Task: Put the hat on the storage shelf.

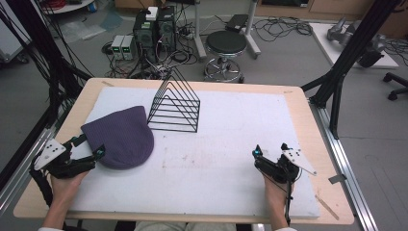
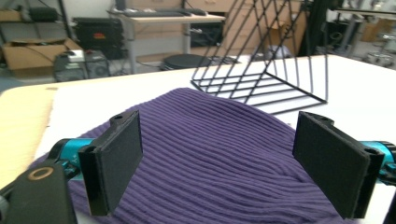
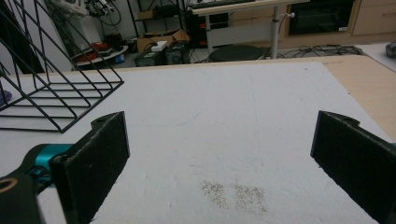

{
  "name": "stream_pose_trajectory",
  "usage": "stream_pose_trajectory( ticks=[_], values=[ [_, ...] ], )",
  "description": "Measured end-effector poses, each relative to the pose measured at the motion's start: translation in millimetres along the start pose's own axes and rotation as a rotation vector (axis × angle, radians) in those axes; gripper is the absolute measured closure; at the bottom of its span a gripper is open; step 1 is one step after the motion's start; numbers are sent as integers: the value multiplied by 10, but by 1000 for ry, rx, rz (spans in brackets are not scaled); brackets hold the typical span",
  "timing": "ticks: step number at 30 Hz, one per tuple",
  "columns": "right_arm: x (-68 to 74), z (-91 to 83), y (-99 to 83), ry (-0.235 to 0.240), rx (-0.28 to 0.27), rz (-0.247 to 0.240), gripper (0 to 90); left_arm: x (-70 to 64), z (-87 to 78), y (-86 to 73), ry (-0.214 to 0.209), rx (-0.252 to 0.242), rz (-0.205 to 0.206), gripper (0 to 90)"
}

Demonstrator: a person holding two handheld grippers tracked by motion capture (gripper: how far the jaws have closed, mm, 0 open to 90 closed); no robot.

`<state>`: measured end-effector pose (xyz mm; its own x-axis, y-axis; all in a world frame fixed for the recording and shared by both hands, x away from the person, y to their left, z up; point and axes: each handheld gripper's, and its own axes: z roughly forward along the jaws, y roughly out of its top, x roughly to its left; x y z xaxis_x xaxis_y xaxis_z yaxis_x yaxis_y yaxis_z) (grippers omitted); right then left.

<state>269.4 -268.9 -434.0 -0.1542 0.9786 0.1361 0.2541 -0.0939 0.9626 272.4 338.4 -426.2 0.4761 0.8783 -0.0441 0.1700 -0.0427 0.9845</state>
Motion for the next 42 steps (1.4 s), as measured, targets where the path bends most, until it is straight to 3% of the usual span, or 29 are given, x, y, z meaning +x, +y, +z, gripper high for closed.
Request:
stream_pose_trajectory(
  ticks=[15, 20, 31, 42],
  values=[
    [12, 12, -3, 2, 3, -10, 35, -76, 187, 48, -136, 199, 128, 163],
    [17, 23, -6, 8, 10, -11, 35, -99, 227, 28, -151, 228, 150, 163],
    [25, 32, -7, 23, 13, -16, 35, -63, 244, -2, -159, 261, 154, 155],
    [37, 43, -9, 27, 19, -21, 35, -48, 306, -41, -208, 306, 172, 133]
  ],
)
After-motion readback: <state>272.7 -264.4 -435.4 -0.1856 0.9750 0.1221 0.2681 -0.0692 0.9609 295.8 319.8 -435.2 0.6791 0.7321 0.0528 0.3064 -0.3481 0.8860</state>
